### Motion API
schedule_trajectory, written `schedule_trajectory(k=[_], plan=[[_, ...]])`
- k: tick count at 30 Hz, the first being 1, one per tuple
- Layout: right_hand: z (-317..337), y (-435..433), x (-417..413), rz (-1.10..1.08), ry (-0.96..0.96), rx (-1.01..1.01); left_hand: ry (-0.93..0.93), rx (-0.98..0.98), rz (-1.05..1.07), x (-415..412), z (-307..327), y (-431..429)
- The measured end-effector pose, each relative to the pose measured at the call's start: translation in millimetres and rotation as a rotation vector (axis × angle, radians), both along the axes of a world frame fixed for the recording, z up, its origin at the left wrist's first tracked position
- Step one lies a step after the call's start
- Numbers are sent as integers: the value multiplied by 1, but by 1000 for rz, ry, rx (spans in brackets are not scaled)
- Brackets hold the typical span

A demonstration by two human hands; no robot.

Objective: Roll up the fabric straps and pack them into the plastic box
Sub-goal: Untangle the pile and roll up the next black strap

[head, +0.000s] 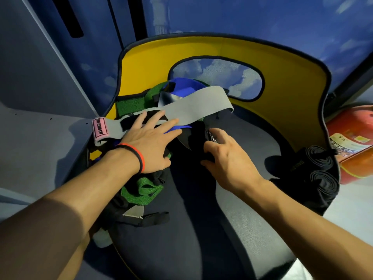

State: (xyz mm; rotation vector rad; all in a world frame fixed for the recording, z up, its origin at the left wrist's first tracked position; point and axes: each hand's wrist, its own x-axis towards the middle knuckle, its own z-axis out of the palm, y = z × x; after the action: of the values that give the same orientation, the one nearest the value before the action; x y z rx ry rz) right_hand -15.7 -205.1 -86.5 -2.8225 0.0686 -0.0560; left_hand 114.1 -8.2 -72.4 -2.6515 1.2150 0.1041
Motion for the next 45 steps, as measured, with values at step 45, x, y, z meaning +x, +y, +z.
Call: schedule_trajectory(k=[45], plan=[[-25, -20, -3, -432, 58, 449, 215, -507, 63, -1, 4, -93]])
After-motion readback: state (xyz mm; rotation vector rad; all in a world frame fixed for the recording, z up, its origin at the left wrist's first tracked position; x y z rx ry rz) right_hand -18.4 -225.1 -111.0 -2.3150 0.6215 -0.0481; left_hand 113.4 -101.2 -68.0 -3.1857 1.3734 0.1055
